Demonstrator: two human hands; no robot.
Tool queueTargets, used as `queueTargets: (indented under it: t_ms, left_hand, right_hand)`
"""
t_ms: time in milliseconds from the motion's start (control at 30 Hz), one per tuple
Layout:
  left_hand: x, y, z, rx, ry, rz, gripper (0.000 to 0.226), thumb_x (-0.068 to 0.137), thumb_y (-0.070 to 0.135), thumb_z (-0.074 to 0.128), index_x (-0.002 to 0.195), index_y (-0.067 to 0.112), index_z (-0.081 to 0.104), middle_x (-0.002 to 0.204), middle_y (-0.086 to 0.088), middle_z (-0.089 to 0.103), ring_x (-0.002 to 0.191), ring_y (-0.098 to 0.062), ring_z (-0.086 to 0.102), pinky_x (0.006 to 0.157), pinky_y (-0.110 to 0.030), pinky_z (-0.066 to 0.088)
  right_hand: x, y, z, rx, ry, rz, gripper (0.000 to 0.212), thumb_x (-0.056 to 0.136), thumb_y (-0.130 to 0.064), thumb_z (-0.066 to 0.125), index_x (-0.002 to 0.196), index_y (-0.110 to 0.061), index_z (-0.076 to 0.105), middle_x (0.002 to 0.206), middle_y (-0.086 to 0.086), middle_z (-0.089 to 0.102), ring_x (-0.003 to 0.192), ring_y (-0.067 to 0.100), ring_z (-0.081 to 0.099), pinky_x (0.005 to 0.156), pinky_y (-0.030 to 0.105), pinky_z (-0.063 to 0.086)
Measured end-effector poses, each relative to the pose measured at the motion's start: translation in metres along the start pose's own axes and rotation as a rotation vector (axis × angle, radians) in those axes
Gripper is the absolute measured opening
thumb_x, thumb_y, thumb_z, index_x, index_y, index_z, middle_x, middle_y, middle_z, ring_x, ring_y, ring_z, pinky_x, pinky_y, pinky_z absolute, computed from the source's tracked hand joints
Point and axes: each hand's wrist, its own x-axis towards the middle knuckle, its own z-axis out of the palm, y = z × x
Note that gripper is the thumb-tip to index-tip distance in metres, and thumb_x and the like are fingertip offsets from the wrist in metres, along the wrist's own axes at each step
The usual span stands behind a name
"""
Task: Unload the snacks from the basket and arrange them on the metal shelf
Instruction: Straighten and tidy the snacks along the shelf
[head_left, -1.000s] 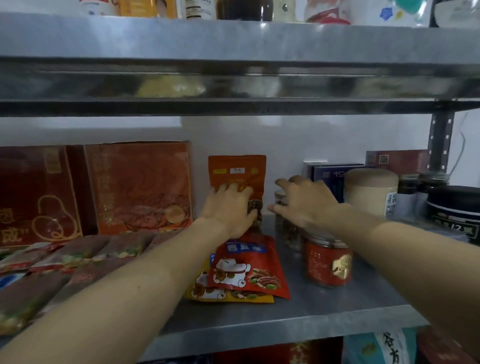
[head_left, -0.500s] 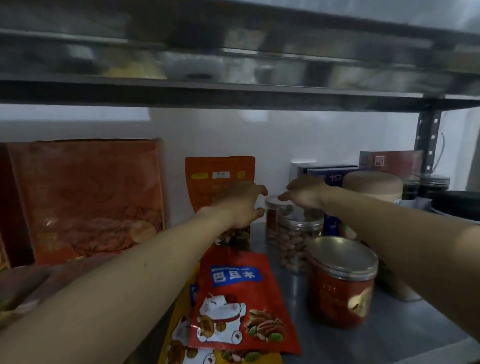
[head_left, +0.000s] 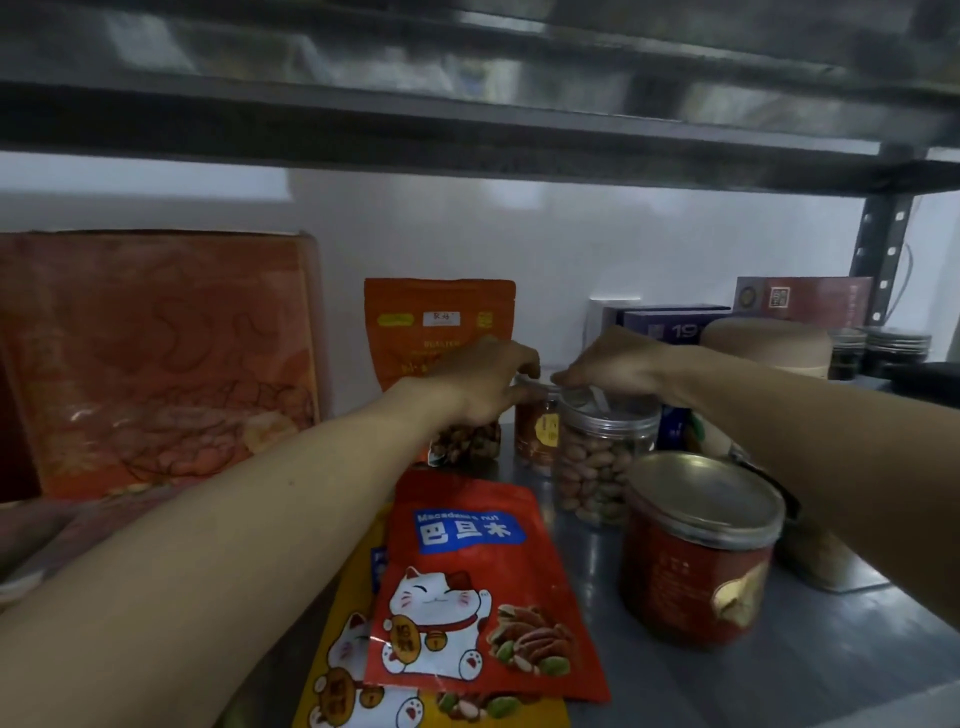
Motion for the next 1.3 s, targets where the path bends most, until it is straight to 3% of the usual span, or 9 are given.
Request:
queueTargets:
  t_ms: [167, 467, 600, 700, 833, 900, 967, 1067, 1300]
  left_hand:
    - [-0.001, 0.001, -0.001, 0.033, 0.022, -0.030, 0.030, 0.099, 0.035, 0.052, 0.123, 0.018, 0.058, 0.119, -0.010, 0.059, 0.098, -0.024, 0.059, 0.077, -0.036, 0.052]
    - [-0.004, 0.005, 0.005, 0.049, 0.092, -0.048, 0.025, 0.100, 0.029, 0.052, 0.120, 0.017, 0.060, 0.116, -0.007, 0.063, 0.100, -0.023, 0.059, 0.080, -0.037, 0.053]
    - [-0.001, 0.014, 0.010, 0.081, 0.159, -0.034, 0.022, 0.098, 0.031, 0.054, 0.107, 0.014, 0.065, 0.100, -0.005, 0.065, 0.090, -0.022, 0.061, 0.065, -0.029, 0.043]
    - [0.003, 0.021, 0.013, 0.149, 0.208, -0.025, 0.022, 0.098, 0.029, 0.053, 0.107, 0.013, 0.065, 0.100, -0.006, 0.065, 0.088, -0.021, 0.060, 0.069, -0.031, 0.049]
    - [0.004, 0.021, 0.011, 0.120, 0.176, -0.022, 0.026, 0.099, 0.032, 0.052, 0.109, 0.013, 0.066, 0.104, -0.005, 0.065, 0.091, -0.020, 0.060, 0.067, -0.029, 0.044]
    - [0.000, 0.020, 0.008, 0.116, 0.146, -0.010, 0.029, 0.100, 0.031, 0.048, 0.115, 0.014, 0.065, 0.112, -0.006, 0.065, 0.098, -0.021, 0.060, 0.075, -0.033, 0.050]
    - [-0.007, 0.018, 0.004, 0.123, 0.137, 0.006, 0.034, 0.100, 0.028, 0.047, 0.129, 0.015, 0.059, 0.127, -0.008, 0.059, 0.114, -0.024, 0.056, 0.088, -0.035, 0.049]
    - [-0.017, 0.015, -0.003, 0.120, 0.158, 0.069, 0.038, 0.100, 0.027, 0.048, 0.136, 0.017, 0.052, 0.133, -0.007, 0.053, 0.123, -0.024, 0.048, 0.094, -0.035, 0.043]
    - [-0.036, 0.019, -0.010, -0.106, 0.118, 0.199, 0.031, 0.092, 0.028, 0.060, 0.122, 0.020, 0.065, 0.121, -0.002, 0.064, 0.108, -0.016, 0.057, 0.089, -0.033, 0.048]
  right_hand:
    - [0.001, 0.003, 0.006, -0.023, 0.014, -0.075, 0.038, 0.094, -0.043, 0.060, 0.116, -0.012, 0.064, 0.112, 0.005, 0.062, 0.083, 0.009, 0.052, 0.065, 0.021, 0.038]
    - [-0.002, 0.002, 0.008, -0.062, 0.027, -0.059, 0.049, 0.094, -0.050, 0.055, 0.119, -0.009, 0.066, 0.127, 0.010, 0.063, 0.099, 0.018, 0.057, 0.085, 0.029, 0.041]
    - [-0.004, 0.004, 0.008, -0.041, 0.049, -0.053, 0.063, 0.093, -0.052, 0.057, 0.138, -0.009, 0.054, 0.144, 0.010, 0.051, 0.128, 0.025, 0.050, 0.099, 0.031, 0.038]
    - [-0.006, 0.005, 0.008, -0.031, 0.061, -0.033, 0.079, 0.089, -0.057, 0.059, 0.147, -0.007, 0.040, 0.153, 0.011, 0.040, 0.138, 0.028, 0.040, 0.106, 0.034, 0.035]
    - [-0.009, 0.004, 0.007, -0.027, 0.067, 0.024, 0.062, 0.093, -0.053, 0.056, 0.128, -0.002, 0.057, 0.131, 0.012, 0.057, 0.119, 0.027, 0.055, 0.089, 0.030, 0.039]
    - [-0.009, 0.005, 0.003, 0.049, 0.047, 0.055, 0.042, 0.097, -0.045, 0.054, 0.106, -0.004, 0.063, 0.111, 0.010, 0.062, 0.104, 0.025, 0.058, 0.083, 0.032, 0.041]
    - [-0.013, 0.005, -0.002, 0.167, -0.021, 0.107, 0.032, 0.095, -0.038, 0.057, 0.109, -0.010, 0.061, 0.111, 0.012, 0.059, 0.102, 0.028, 0.057, 0.085, 0.037, 0.044]
    - [-0.023, 0.004, -0.010, 0.294, -0.100, 0.153, 0.032, 0.086, -0.026, 0.068, 0.112, -0.009, 0.063, 0.110, 0.015, 0.064, 0.096, 0.031, 0.061, 0.084, 0.041, 0.052]
    - [-0.040, -0.002, -0.002, 0.246, -0.049, 0.175, 0.057, 0.080, -0.030, 0.080, 0.123, 0.001, 0.060, 0.124, 0.021, 0.062, 0.111, 0.039, 0.061, 0.087, 0.053, 0.056]
